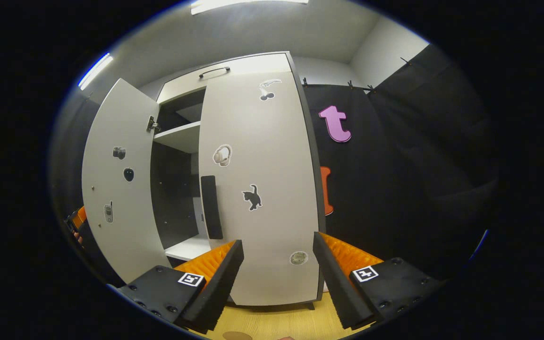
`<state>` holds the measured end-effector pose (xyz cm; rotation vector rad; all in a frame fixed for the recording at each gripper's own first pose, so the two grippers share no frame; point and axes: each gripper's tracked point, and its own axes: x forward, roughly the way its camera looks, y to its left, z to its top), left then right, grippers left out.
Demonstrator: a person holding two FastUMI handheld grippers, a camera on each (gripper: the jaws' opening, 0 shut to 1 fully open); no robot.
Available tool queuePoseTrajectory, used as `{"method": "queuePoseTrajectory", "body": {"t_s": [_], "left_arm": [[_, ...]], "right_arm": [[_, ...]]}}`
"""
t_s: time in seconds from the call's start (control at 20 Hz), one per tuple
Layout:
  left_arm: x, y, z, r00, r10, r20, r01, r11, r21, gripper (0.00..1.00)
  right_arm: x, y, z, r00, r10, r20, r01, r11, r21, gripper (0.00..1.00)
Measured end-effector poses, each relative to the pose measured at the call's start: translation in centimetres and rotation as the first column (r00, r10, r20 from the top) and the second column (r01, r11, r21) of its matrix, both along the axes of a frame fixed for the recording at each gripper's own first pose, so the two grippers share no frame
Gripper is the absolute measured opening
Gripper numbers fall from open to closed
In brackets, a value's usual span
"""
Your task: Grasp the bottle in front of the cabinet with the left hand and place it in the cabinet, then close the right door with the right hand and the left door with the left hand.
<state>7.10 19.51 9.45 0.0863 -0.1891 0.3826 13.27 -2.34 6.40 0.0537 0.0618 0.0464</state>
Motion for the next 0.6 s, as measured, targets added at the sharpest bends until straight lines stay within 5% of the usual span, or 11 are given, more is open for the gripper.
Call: {"method": "queuePoseTrajectory", "body": {"t_s": [0.6], "left_arm": [[1.3, -6.1, -0.5, 0.998, -0.065, 0.002, 0.065, 0.997, -0.030, 0.87]], "right_arm": [[-2.1, -4.1, 1.0, 0.999, -0.034, 0.011, 0.035, 0.999, -0.041, 0.98]]}}
